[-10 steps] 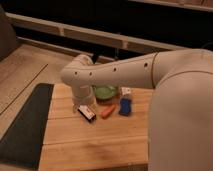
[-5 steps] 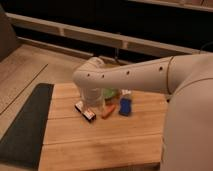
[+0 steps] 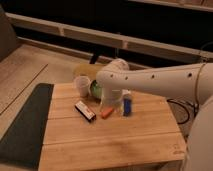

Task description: Move the arm in a circular motion

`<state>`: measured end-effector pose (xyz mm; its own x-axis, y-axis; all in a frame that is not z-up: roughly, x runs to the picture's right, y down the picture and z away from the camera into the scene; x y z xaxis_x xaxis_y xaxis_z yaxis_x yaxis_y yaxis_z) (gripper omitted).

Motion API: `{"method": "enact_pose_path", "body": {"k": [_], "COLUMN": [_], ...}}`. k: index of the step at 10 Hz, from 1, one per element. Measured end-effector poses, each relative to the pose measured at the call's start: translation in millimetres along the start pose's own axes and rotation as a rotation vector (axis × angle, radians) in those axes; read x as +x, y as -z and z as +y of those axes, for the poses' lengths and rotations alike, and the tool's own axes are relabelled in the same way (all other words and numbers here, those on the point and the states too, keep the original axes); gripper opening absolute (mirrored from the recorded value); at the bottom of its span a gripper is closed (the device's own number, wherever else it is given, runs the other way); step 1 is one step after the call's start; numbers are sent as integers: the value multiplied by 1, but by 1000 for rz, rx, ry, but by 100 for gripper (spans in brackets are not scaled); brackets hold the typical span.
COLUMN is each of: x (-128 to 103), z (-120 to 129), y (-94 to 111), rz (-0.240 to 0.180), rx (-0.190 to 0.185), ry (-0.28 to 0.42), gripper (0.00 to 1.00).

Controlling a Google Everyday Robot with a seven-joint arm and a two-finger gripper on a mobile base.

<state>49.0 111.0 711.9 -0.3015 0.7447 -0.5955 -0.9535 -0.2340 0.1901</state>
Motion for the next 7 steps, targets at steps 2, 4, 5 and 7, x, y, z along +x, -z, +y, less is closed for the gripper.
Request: {"method": "enact_pose_path", "body": {"k": [2, 4, 5, 7], "x": [-13, -25, -32, -54], "z": [-33, -66, -79, -107], "y": [1, 0, -1, -5], "rz": [-7, -7, -6, -4], "rx": [12, 28, 34, 40], "ry": [-76, -145, -174, -214], "gripper": [65, 65, 65, 65]}}
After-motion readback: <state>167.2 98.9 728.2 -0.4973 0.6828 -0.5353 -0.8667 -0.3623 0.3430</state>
